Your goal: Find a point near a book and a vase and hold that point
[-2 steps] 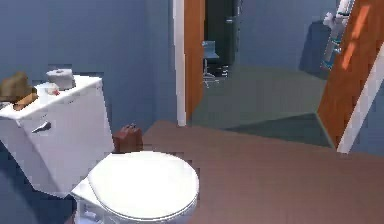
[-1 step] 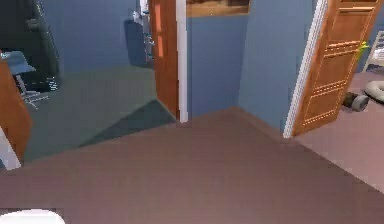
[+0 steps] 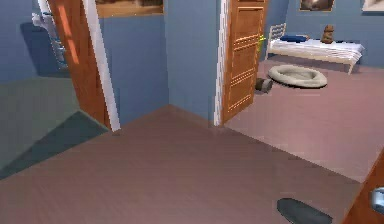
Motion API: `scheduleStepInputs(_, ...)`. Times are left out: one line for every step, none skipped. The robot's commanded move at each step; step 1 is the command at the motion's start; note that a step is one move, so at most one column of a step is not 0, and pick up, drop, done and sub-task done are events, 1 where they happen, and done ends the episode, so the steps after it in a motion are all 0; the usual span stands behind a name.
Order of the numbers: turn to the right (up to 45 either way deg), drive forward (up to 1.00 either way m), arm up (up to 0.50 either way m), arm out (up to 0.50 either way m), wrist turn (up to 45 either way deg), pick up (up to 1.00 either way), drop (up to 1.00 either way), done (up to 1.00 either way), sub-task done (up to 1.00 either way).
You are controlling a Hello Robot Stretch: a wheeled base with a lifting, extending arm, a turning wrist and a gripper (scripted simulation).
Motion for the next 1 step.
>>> scheduleStepInputs(0.0, 0.50, 0.00, 0.00, 0.0, 0.00, 0.00, 0.00, 0.00)
